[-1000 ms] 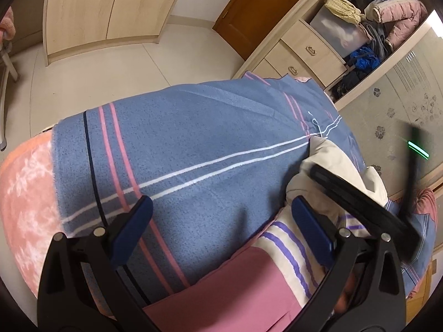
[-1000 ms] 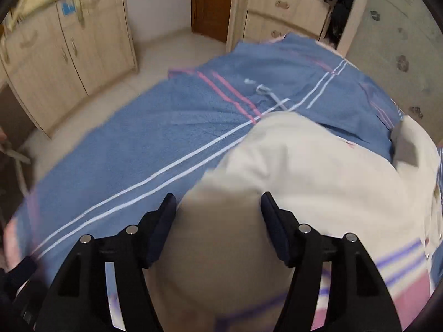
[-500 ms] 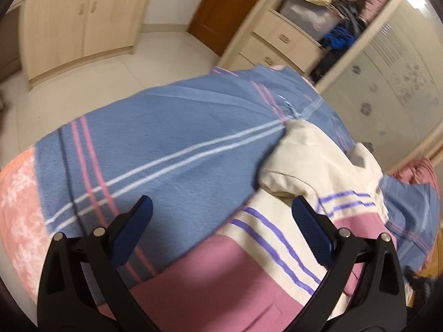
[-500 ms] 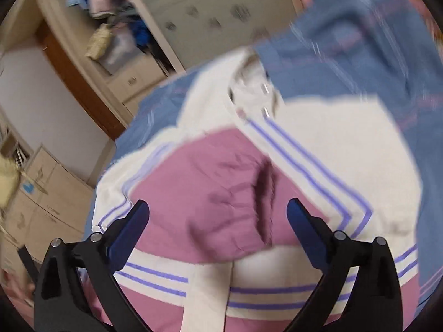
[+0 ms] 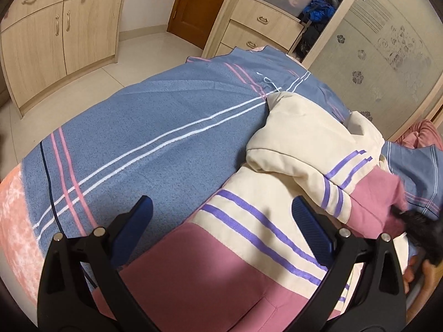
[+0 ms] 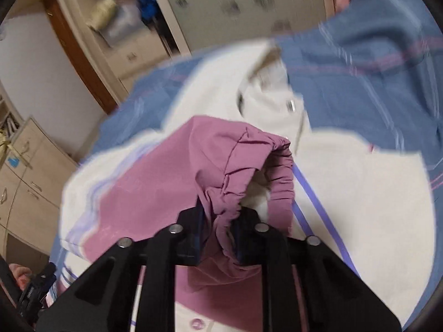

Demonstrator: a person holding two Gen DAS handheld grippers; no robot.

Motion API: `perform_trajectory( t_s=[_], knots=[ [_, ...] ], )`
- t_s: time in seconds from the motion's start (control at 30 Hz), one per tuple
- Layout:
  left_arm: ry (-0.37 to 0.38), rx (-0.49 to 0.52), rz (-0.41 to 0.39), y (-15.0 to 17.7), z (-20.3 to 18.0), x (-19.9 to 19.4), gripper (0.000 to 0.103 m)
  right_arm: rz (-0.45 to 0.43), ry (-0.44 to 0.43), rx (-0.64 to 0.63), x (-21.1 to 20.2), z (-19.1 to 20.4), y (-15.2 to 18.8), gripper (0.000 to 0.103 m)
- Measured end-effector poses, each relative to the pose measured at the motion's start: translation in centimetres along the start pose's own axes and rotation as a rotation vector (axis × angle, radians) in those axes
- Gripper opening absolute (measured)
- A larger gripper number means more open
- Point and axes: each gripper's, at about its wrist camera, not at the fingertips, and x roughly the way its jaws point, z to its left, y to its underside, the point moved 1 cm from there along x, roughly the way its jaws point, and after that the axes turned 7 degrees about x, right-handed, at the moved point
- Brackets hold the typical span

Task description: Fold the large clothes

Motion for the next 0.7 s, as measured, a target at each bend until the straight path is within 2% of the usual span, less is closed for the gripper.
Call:
perform_trajectory(
  t_s=[0.03,0.1,0.13,0.2,0.27,0.3,0.4,0.47,0.5,0.57,0.6,0.67,0.7],
  knots=[
    [-0.001,0.004,0.004,0.1,0.0,0.1,0.101,-0.006,-0.015,0.016,-0.1,-1.0,0.6,0.045],
    [-0.004,0.008,0.011,0.1,0.0,0.2,0.101,-0.061,0.000,0.049,-1.4,-1.7,1.5,0.065],
    [-0.006,0.007,0.012,0.1,-0.1,0.3,0.101,-0.116,0.018,0.078,-2.7,-2.3,2.2,0.080],
    [-0.010,0.014,0.018,0.2,-0.2,0.3,0.101,-0.241,0.017,0.118,-6.0,-2.9,3.6,0.082],
    [-0.025,0.016,0.019,0.1,-0.2,0.4,0.101,-0.279,-0.019,0.070,-7.8,-1.1,4.5,0.081],
    [-0.031,0.011,0.015,0.1,-0.1,0.3,0.101,-0.271,-0.057,0.003,-8.4,1.0,5.2,0.081],
    [-0.059,-0.043,-0.039,-0.2,1.0,-0.8,0.101,-0.207,-0.141,-0.208,-8.6,7.6,6.9,0.072],
    [-0.074,-0.089,-0.091,-0.3,1.9,-1.8,0.101,-0.153,-0.181,-0.344,-7.8,12.8,8.0,0.053],
    [-0.071,-0.104,-0.106,-0.3,2.3,-2.1,0.101,-0.129,-0.183,-0.391,-6.9,15.1,8.4,0.050],
    [-0.058,-0.121,-0.115,-0.4,2.9,-2.4,0.101,-0.087,-0.157,-0.468,-4.8,19.1,9.5,0.048],
    [-0.055,-0.121,-0.114,-0.5,3.0,-2.4,0.101,-0.037,-0.136,-0.481,-2.6,20.3,9.9,0.048],
    [-0.047,-0.111,-0.110,-0.7,2.9,-2.4,0.101,0.122,-0.091,-0.485,2.8,22.3,10.4,0.048],
    [-0.043,-0.102,-0.111,-0.8,2.8,-2.4,0.101,0.173,-0.034,-0.504,5.0,22.4,11.1,0.048]
  ],
)
